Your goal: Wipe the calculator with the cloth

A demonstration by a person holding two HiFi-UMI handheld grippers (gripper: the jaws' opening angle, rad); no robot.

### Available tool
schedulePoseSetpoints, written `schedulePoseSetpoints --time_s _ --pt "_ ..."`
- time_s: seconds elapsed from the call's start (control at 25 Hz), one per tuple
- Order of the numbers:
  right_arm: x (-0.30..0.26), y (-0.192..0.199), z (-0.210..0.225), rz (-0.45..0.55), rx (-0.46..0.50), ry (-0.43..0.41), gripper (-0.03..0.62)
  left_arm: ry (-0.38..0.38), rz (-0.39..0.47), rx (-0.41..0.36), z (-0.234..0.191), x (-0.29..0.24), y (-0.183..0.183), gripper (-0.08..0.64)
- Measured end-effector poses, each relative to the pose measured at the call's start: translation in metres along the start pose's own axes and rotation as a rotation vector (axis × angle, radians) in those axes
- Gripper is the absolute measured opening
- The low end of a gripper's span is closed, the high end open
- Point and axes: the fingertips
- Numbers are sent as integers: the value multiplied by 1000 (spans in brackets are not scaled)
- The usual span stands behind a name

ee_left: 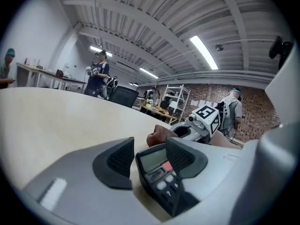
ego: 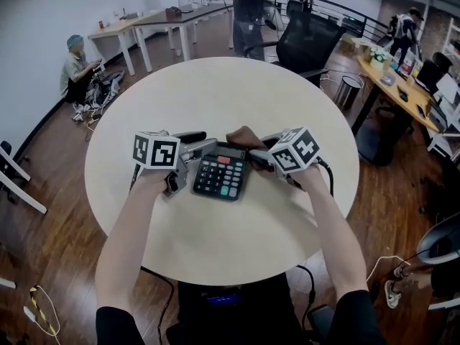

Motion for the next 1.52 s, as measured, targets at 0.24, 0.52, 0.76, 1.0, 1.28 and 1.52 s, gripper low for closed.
schedulePoseSetpoints --time_s 0.24,0.52,0.76,1.0,1.28,1.52 --pt "3 -23 28 117 -28 52 84 158 31 340 67 75 49 212" --pt "-11 -47 7 271 -207 -146 84 92 -55 319 106 47 82 210" --pt "11 -33 -22 278 -292 -131 83 -39 44 351 62 43 59 212" --pt "27 -39 -34 281 -175 -111 83 -22 165 457 25 65 29 210" --pt "-17 -68 -22 291 -58 -219 83 -69 93 337 39 54 44 206" --pt "13 -53 -46 285 -56 -292 84 -102 99 305 34 52 41 199"
Point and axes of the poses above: the fingertips, and each gripper's own axes: x backward along the fingers, z to its right, y out of its underside, and after that the axes turned 10 degrees about x, right-handed
